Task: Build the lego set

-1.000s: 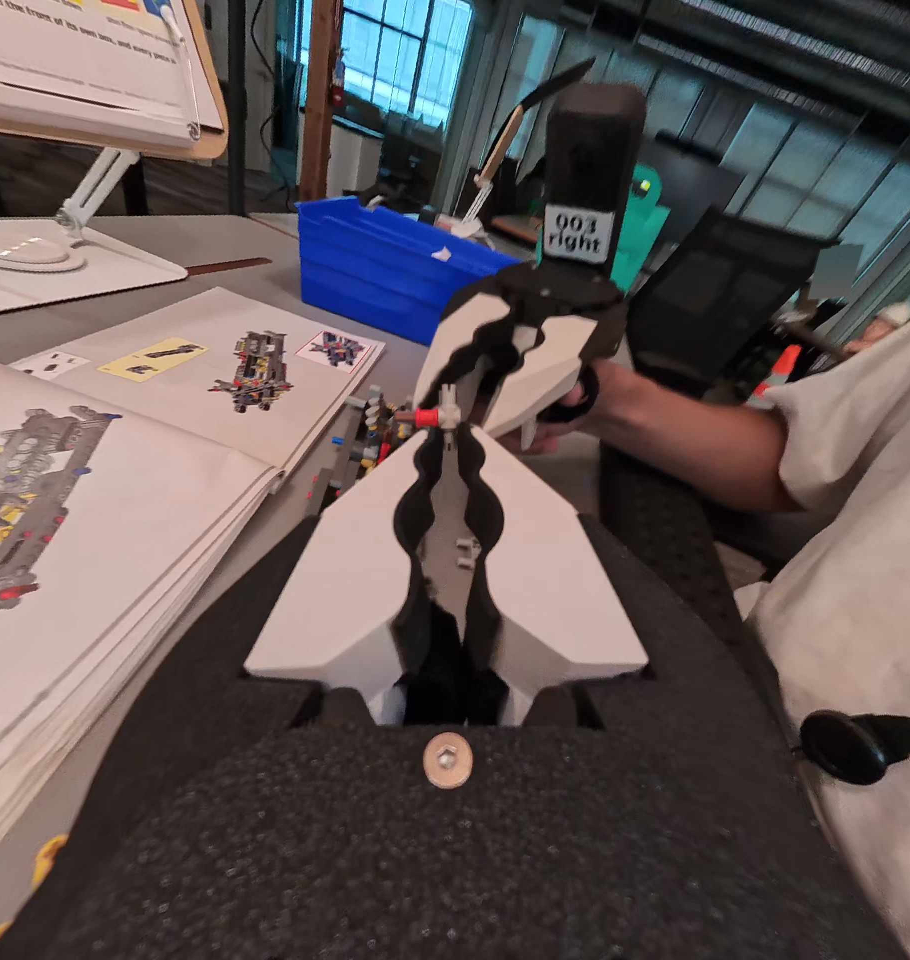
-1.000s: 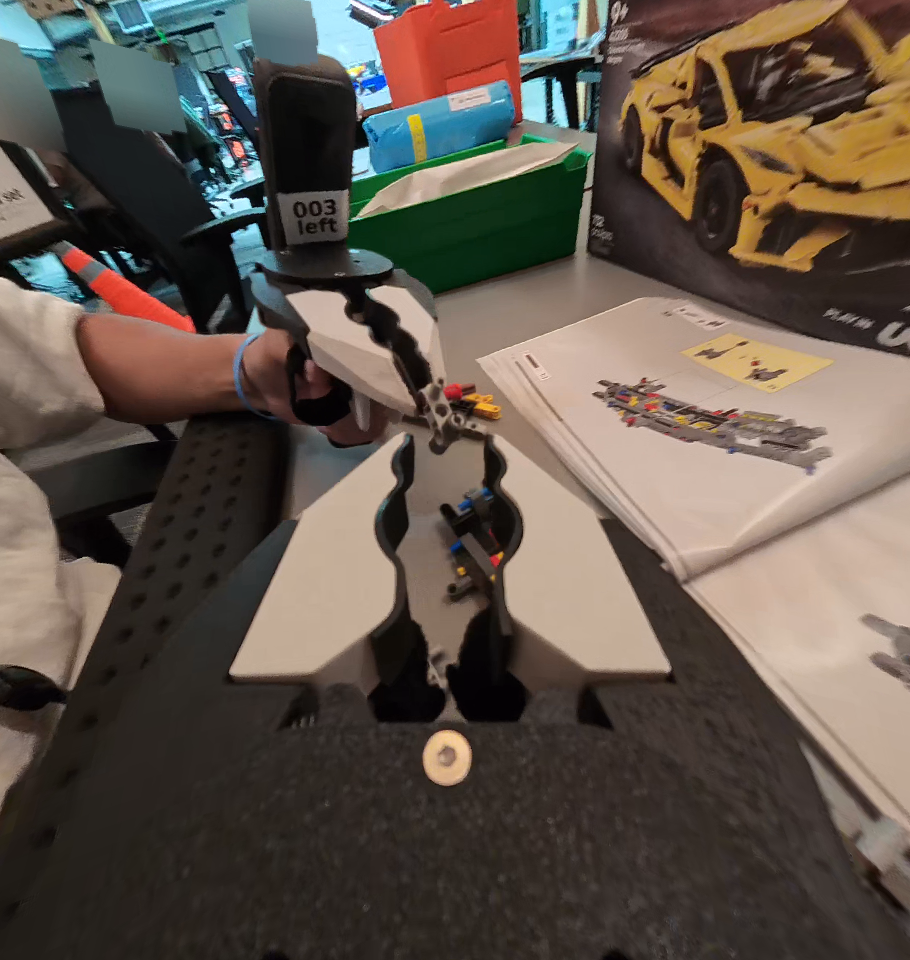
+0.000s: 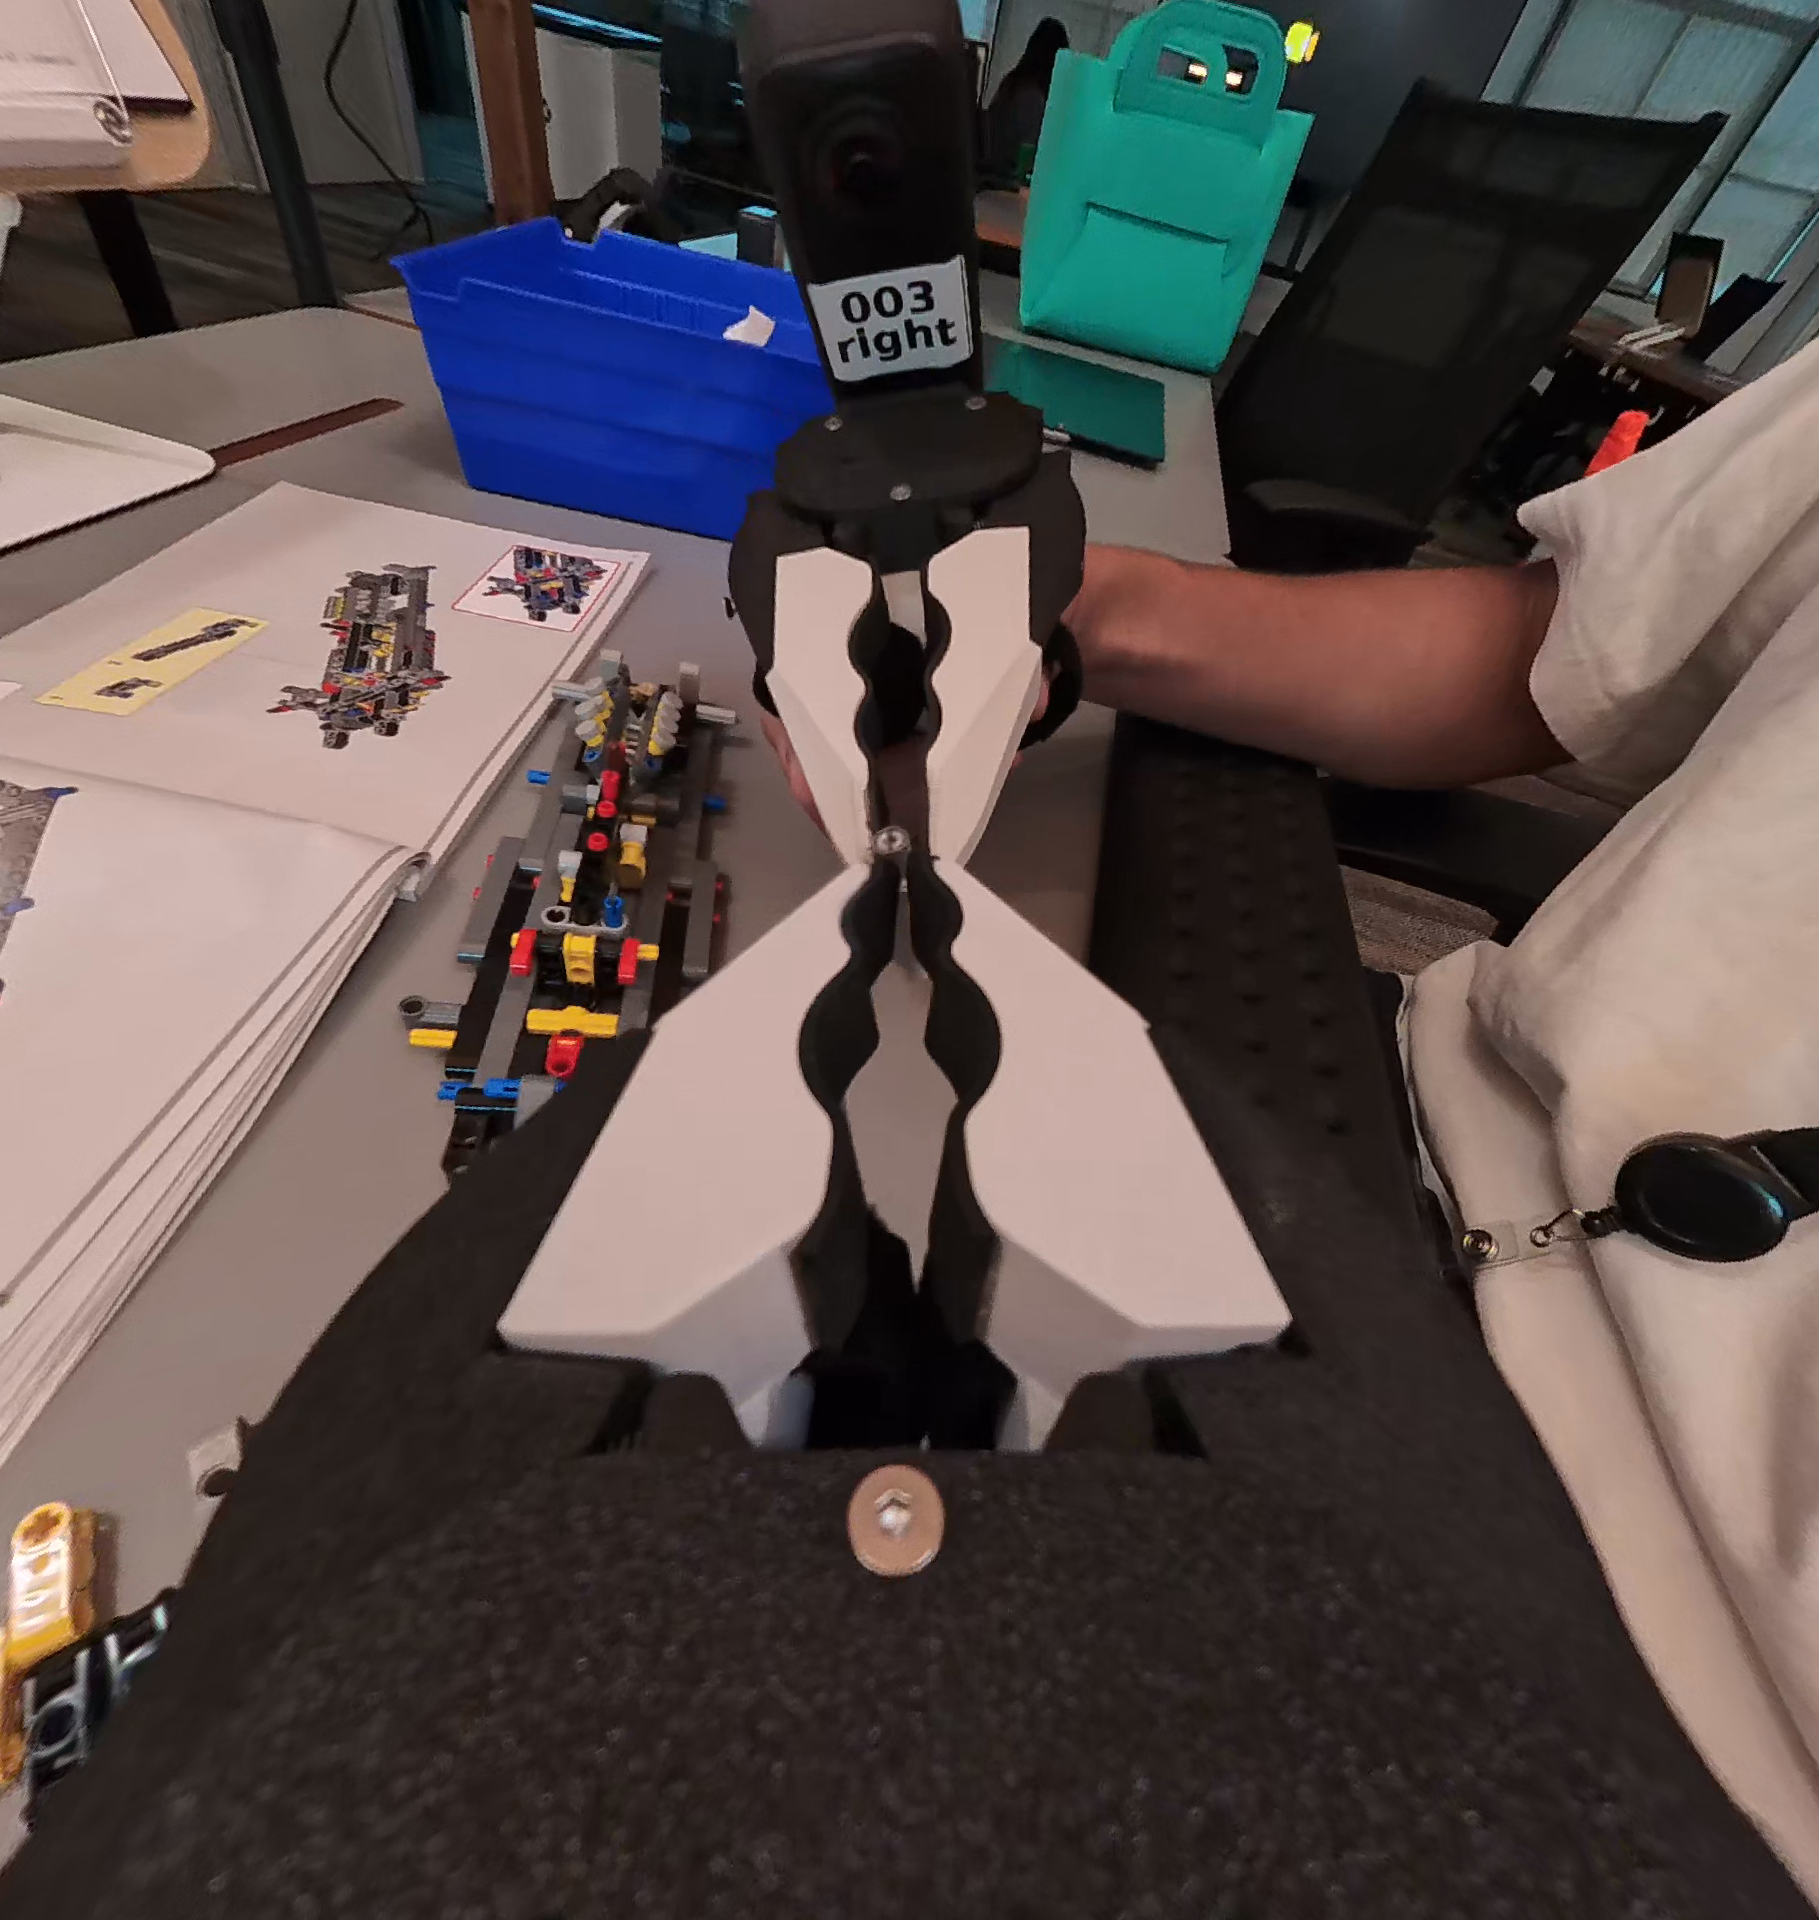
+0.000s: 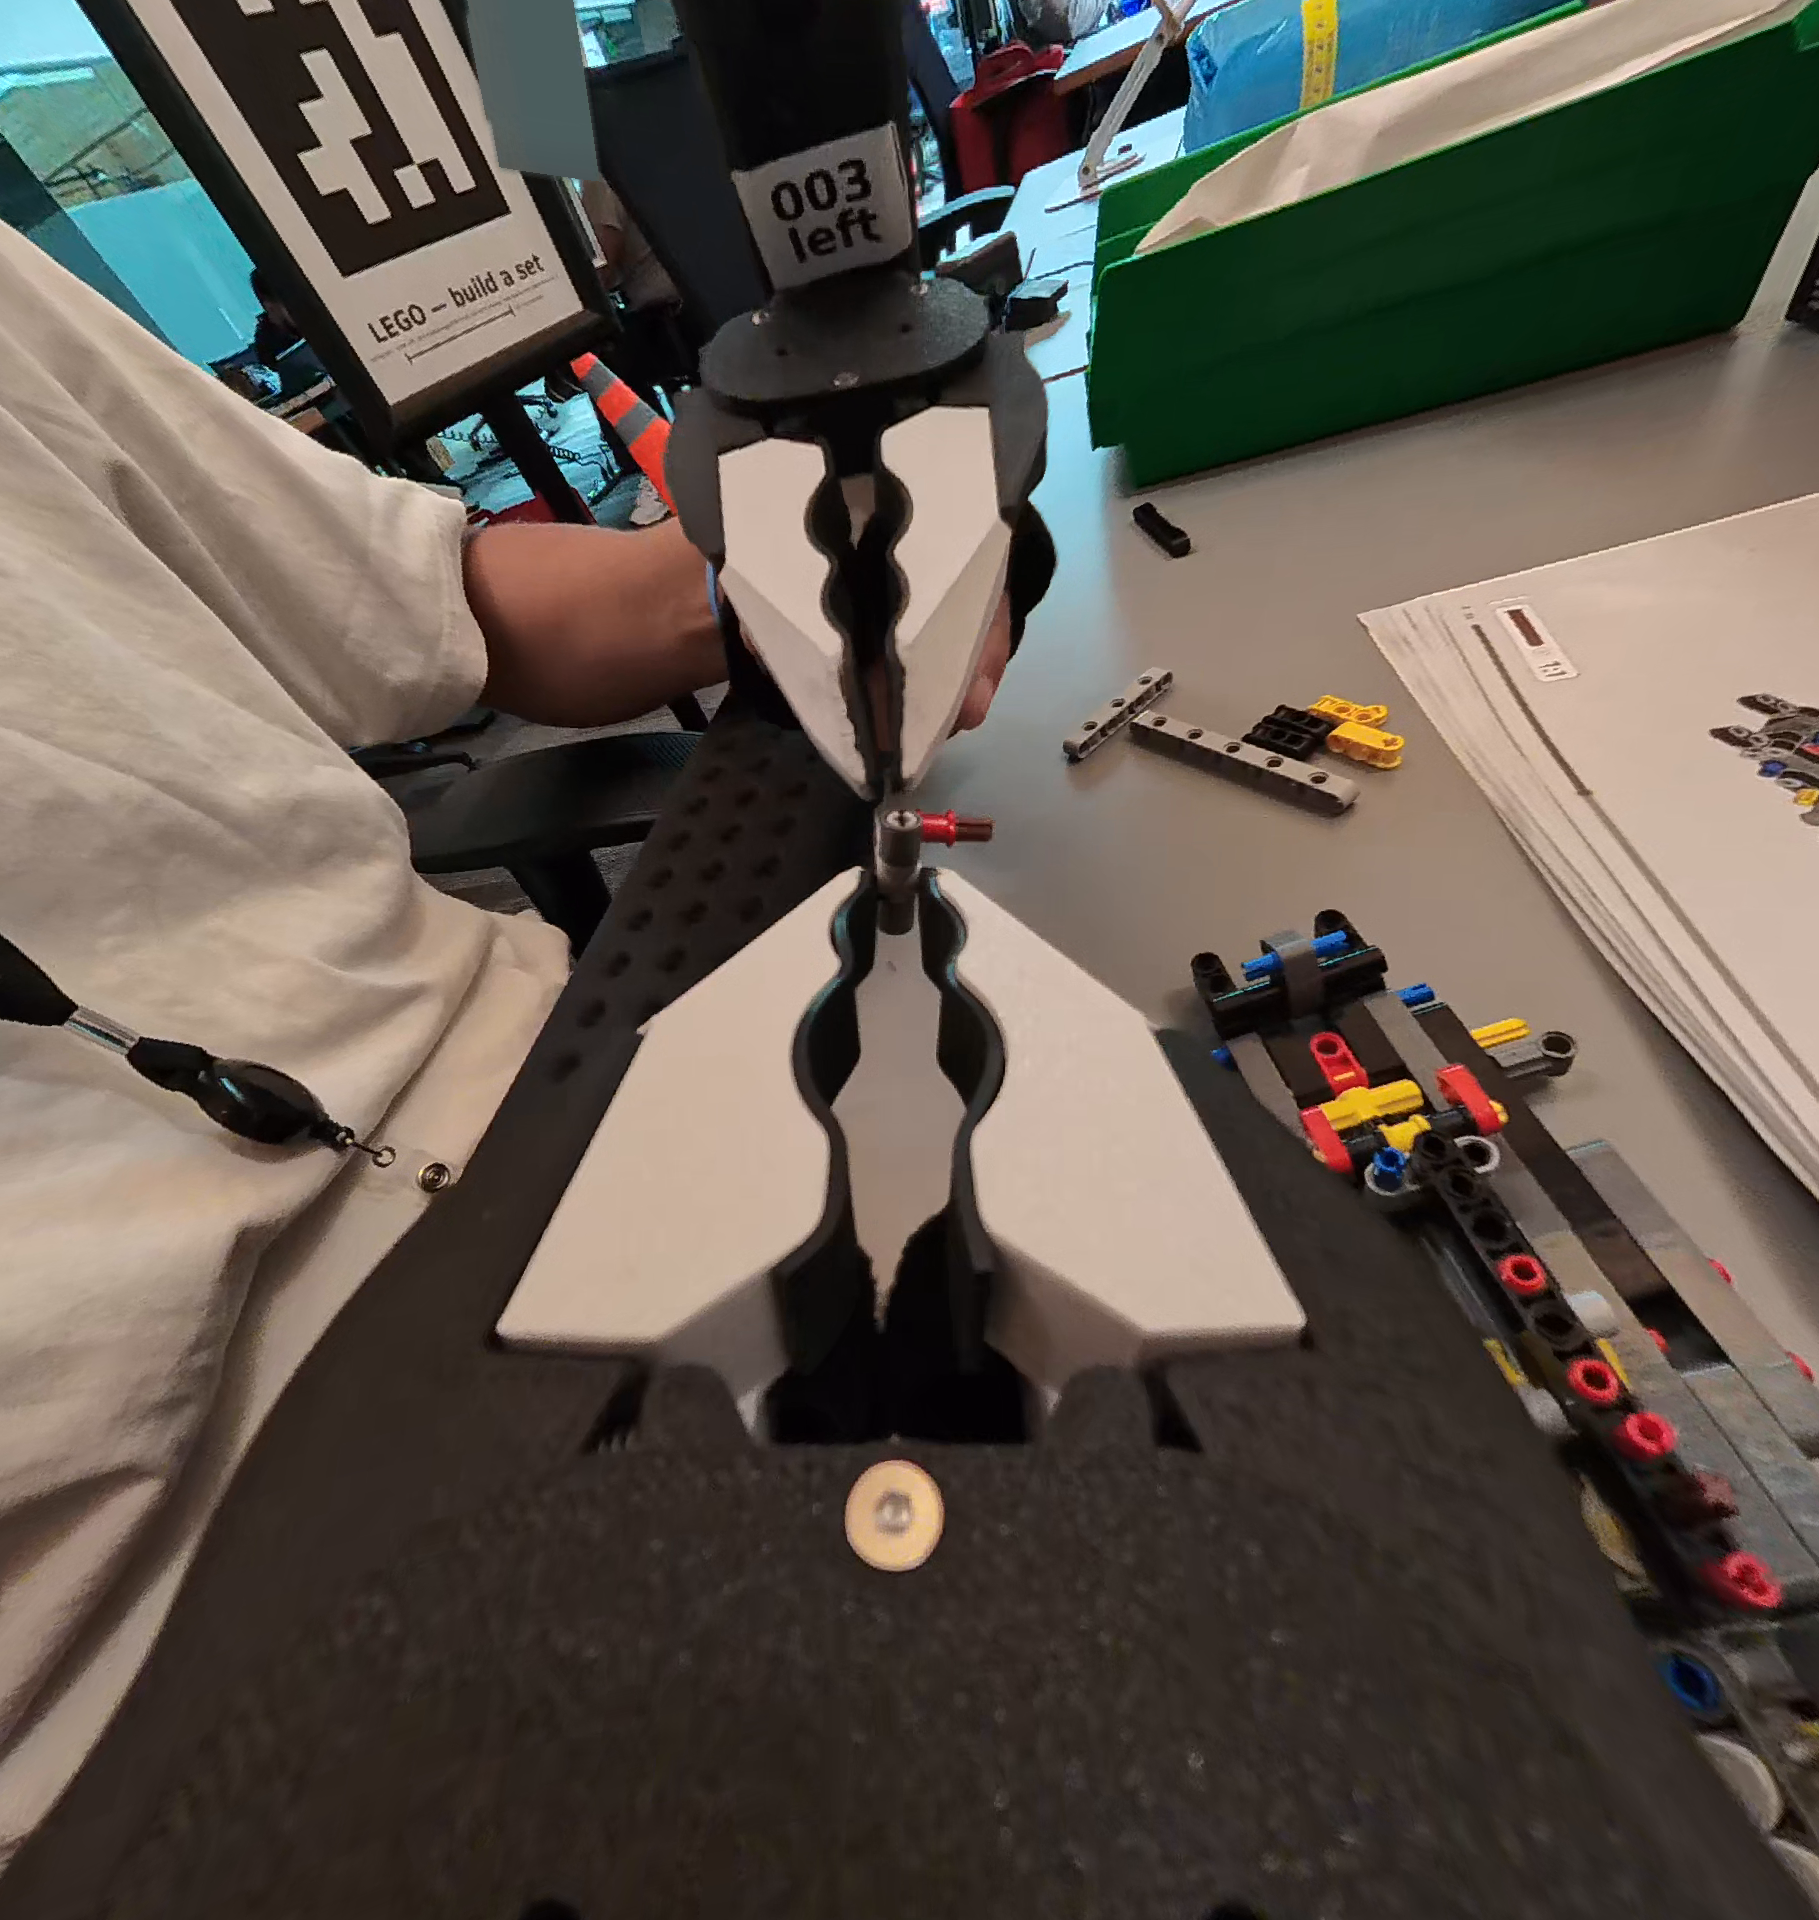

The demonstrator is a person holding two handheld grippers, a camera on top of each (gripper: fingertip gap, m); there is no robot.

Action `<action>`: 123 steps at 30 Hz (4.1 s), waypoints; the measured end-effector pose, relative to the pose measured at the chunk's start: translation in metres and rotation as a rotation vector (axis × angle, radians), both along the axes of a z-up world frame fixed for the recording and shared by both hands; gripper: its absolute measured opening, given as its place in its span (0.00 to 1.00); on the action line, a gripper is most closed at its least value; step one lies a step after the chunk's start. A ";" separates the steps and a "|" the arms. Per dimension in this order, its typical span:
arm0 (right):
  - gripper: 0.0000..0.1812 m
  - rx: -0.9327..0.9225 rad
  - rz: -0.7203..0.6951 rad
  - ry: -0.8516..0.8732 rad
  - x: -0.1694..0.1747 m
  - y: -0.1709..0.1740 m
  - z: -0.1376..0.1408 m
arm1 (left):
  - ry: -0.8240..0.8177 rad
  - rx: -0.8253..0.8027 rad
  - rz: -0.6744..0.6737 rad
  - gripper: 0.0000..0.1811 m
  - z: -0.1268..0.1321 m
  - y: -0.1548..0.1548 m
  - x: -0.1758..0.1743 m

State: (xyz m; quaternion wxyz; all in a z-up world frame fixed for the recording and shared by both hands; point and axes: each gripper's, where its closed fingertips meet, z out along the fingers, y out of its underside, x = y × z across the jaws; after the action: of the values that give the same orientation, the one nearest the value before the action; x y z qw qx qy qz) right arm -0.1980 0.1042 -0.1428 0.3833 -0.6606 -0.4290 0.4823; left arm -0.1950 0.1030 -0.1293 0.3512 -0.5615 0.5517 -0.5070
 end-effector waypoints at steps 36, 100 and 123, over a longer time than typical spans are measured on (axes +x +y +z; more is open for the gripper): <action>0.08 0.383 -0.662 -0.329 0.081 0.007 -0.023 | 0.577 0.016 0.548 0.02 -0.090 0.044 -0.060; 0.02 0.421 -0.884 -0.211 0.039 0.011 0.015 | -0.178 -0.546 0.279 0.04 0.008 0.006 0.038; 0.10 0.095 -0.551 -0.541 0.106 -0.004 -0.075 | 0.018 0.150 0.002 0.04 -0.004 0.040 0.048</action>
State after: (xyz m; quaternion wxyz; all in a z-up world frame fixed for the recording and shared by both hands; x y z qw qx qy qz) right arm -0.0918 0.1006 -0.2173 0.4018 -0.8360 -0.3427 0.1491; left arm -0.1467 0.1434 -0.1336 0.3877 -0.5388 0.5906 -0.4589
